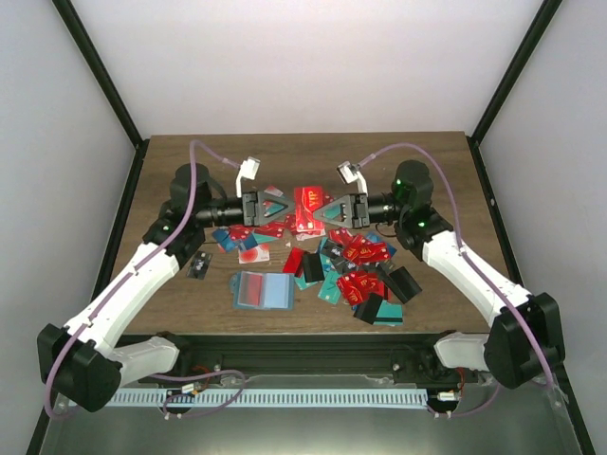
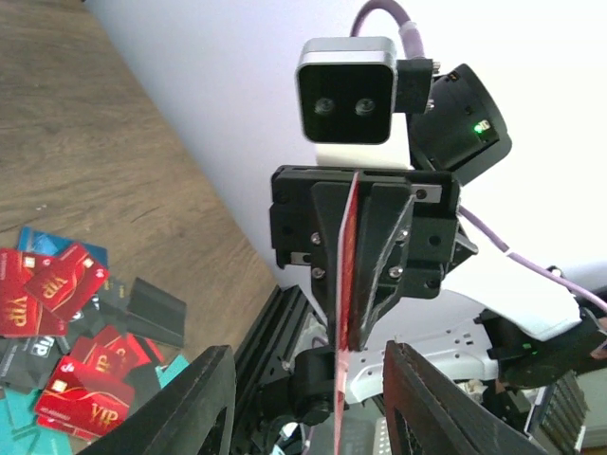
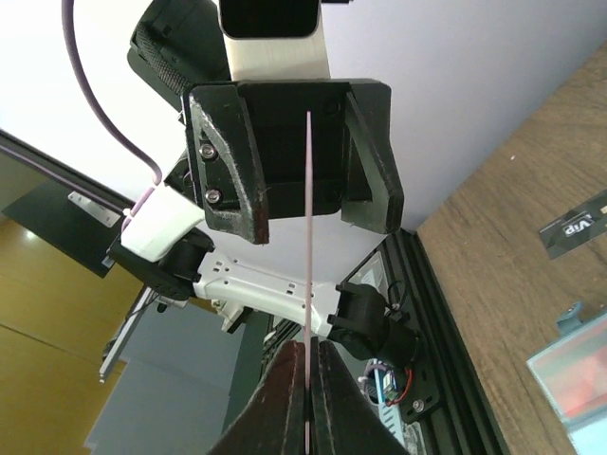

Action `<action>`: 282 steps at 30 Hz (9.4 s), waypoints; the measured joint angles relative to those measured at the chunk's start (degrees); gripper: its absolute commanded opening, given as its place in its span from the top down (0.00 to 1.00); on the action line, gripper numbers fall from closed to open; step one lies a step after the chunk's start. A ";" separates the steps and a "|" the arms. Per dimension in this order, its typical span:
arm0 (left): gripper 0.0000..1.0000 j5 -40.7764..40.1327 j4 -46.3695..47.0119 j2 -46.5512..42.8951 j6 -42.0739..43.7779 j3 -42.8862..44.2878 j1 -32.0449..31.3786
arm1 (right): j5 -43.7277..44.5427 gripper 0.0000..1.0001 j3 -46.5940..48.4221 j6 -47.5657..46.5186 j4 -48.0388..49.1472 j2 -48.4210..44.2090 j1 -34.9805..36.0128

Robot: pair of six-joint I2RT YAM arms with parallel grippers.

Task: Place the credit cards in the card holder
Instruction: Insert the credit card into the card holder.

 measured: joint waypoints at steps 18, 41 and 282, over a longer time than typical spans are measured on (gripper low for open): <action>0.96 1.20 6.16 1.36 -3.91 -0.35 -2.14 | -0.02 0.74 0.00 0.39 0.31 0.17 2.12; 0.96 -33.31 -47.08 3.98 18.25 -5.88 -1.86 | 22.34 0.59 -10.84 -9.75 -22.95 5.75 13.16; 0.95 -9.31 4.92 25.70 6.56 -27.12 4.50 | 36.22 0.88 16.26 -22.64 -46.27 41.92 15.19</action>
